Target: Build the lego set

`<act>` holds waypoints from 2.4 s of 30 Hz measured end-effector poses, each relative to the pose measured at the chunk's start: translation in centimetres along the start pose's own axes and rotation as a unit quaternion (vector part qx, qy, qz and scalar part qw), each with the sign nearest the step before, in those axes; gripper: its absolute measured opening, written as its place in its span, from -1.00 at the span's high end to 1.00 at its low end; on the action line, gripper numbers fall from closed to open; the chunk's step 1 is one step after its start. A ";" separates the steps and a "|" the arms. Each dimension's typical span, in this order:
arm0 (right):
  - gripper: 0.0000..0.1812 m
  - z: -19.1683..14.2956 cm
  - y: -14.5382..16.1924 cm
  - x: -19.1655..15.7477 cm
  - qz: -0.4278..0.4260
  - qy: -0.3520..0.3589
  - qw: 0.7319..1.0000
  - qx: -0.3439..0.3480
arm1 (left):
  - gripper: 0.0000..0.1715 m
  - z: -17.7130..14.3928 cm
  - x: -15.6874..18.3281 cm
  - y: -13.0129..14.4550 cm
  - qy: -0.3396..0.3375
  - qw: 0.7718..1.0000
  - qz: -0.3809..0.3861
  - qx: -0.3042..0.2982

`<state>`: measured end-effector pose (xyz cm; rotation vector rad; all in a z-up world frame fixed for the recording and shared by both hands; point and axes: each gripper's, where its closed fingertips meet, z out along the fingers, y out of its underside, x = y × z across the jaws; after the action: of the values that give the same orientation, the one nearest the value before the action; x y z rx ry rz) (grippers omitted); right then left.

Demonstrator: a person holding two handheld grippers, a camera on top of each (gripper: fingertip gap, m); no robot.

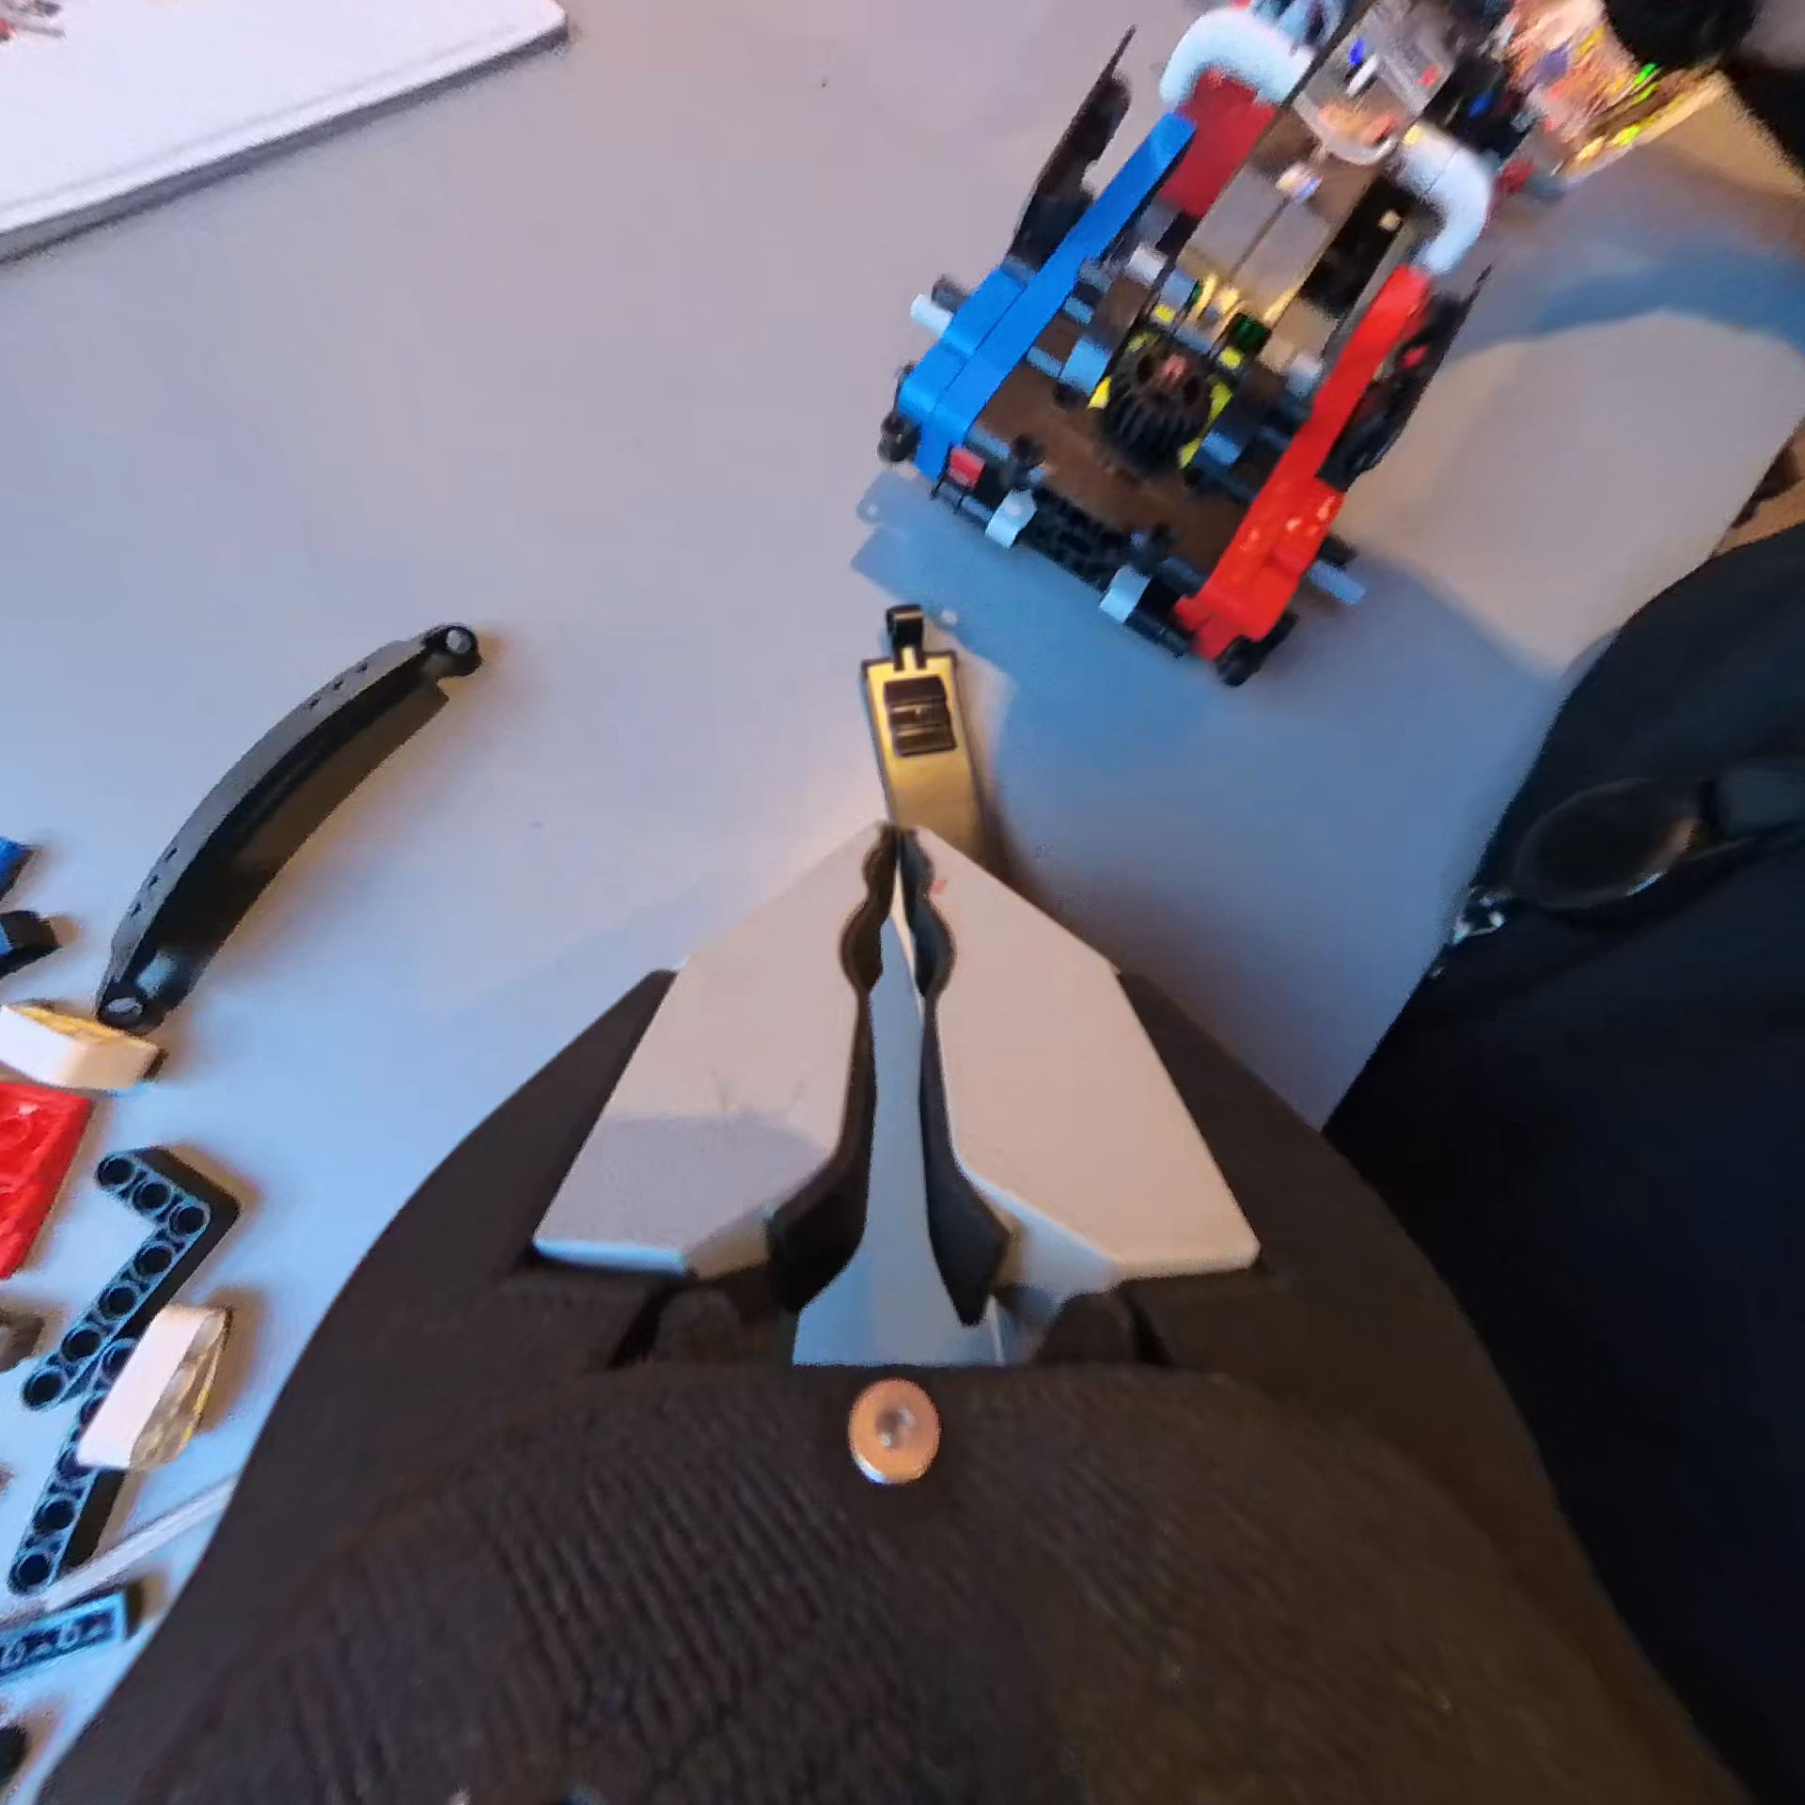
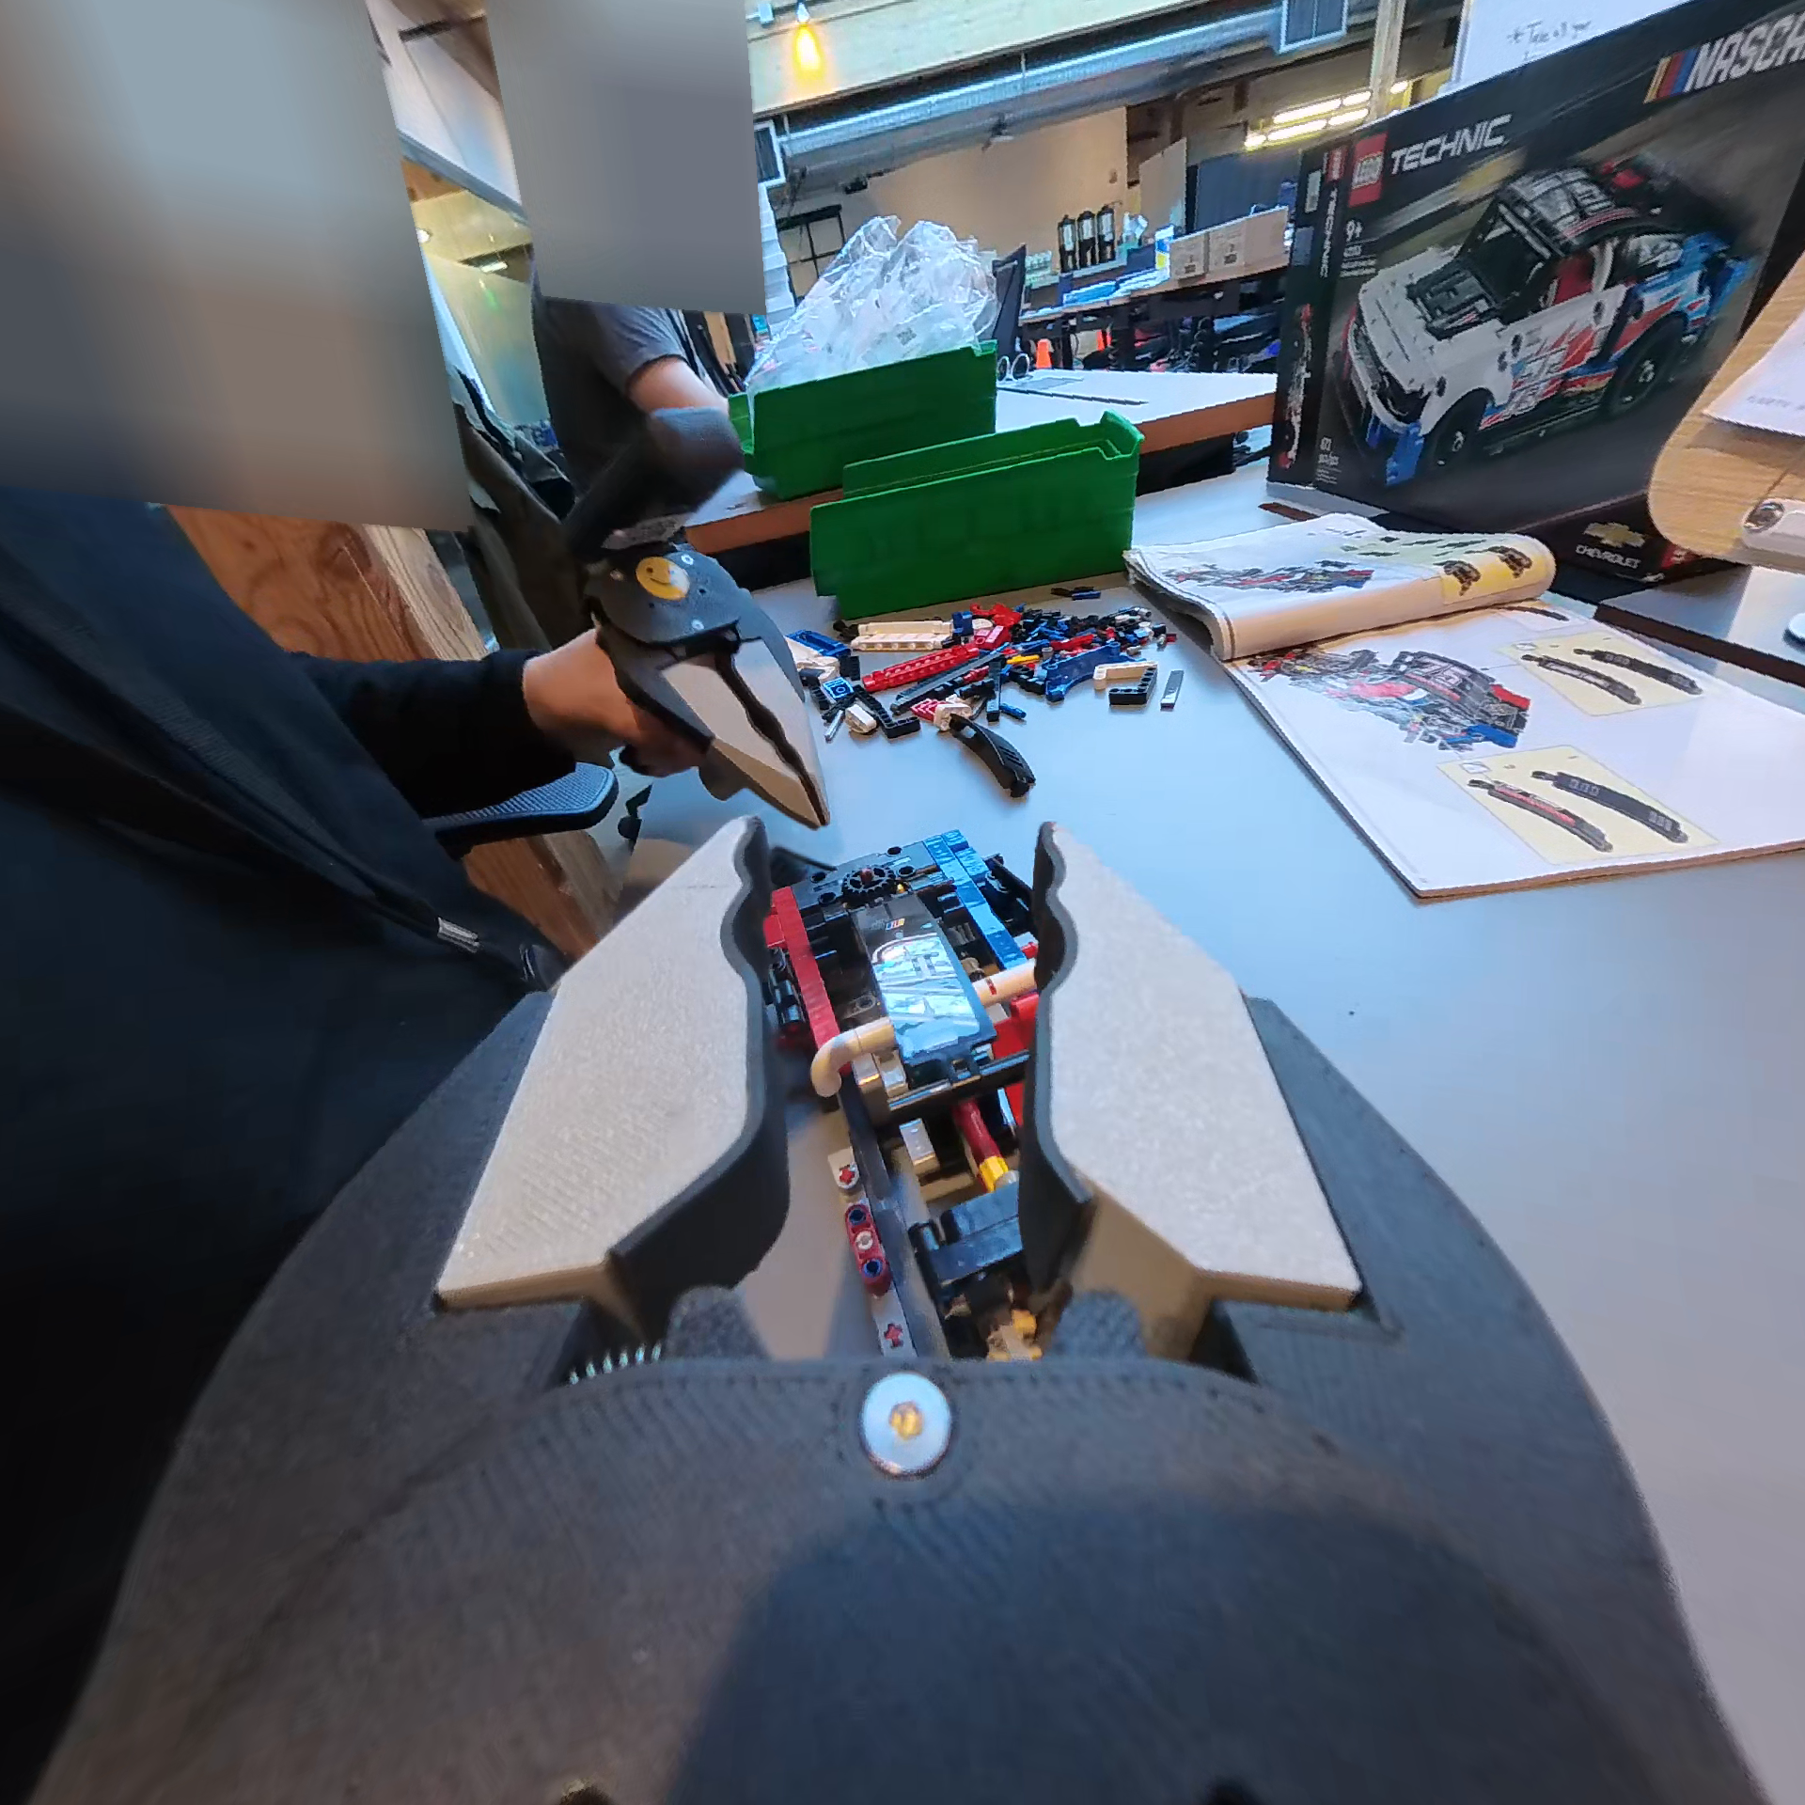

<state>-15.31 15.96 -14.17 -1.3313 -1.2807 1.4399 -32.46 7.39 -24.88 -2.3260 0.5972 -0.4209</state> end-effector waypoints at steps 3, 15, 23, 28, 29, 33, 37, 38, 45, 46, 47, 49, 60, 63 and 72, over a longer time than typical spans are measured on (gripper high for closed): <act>0.45 -0.2 0.0 0.0 0.003 0.002 1.000 0.002 | 0.65 0.5 0.1 -0.7 -0.003 1.000 -0.019 -0.002; 0.45 -0.5 -0.2 -0.3 -0.002 0.005 1.000 0.005 | 0.74 3.4 0.6 0.5 -0.047 0.995 0.049 -0.074; 0.45 -0.4 -0.3 -0.5 -0.007 0.001 1.000 0.007 | 0.68 3.5 1.3 0.6 -0.043 0.994 0.055 -0.086; 0.45 -0.5 -0.6 -0.8 0.001 -0.004 1.000 0.019 | 0.75 3.5 1.4 0.6 -0.046 0.995 0.053 -0.076; 0.45 -0.4 -0.6 -0.9 0.002 -0.007 1.000 0.021 | 0.75 3.5 1.3 0.6 -0.050 0.994 0.053 -0.076; 0.45 0.3 -0.5 -1.6 0.000 -0.021 1.000 0.018 | 0.75 2.9 0.5 0.8 -0.075 0.992 0.063 -0.075; 0.45 1.6 -0.5 -2.6 0.001 -0.044 0.999 0.014 | 0.76 2.2 0.7 0.1 -0.070 0.995 0.054 -0.048; 0.45 2.0 -0.5 -2.9 -0.001 -0.048 0.999 0.012 | 0.76 2.0 0.8 -0.3 -0.070 0.996 0.052 -0.036; 0.54 5.3 -0.9 -3.8 0.016 -0.068 0.998 -0.004 | 0.76 -0.3 2.8 -4.7 -0.029 0.993 0.063 0.091; 0.56 5.8 -0.9 -3.8 0.017 -0.067 0.998 -0.009 | 0.76 -0.8 3.4 -5.7 -0.016 0.990 0.069 0.118; 0.58 6.4 -1.0 -3.9 0.017 -0.068 0.997 -0.013 | 0.76 -1.4 4.1 -6.7 -0.004 0.987 0.075 0.145; 0.58 7.4 -1.4 -4.6 0.017 -0.084 0.996 -0.013 | 0.76 -2.3 5.5 -8.6 0.024 0.977 0.086 0.192; 0.77 9.0 -3.1 -6.7 -0.008 -0.127 0.992 -0.005 | 0.76 -3.1 9.9 -13.0 0.120 0.945 0.122 0.279; 0.77 9.1 -3.4 -5.9 -0.008 -0.109 0.994 -0.010 | 0.75 -2.7 9.6 -13.7 0.125 0.943 0.107 0.288; 0.77 7.3 -5.5 -1.3 -0.129 0.017 0.989 -0.066 | 0.64 -1.3 7.6 -13.4 0.136 0.959 0.063 0.240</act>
<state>-22.81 14.55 -8.93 -1.2161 -1.4875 1.1663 -22.61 11.54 -13.72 -1.7716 0.6808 -0.7431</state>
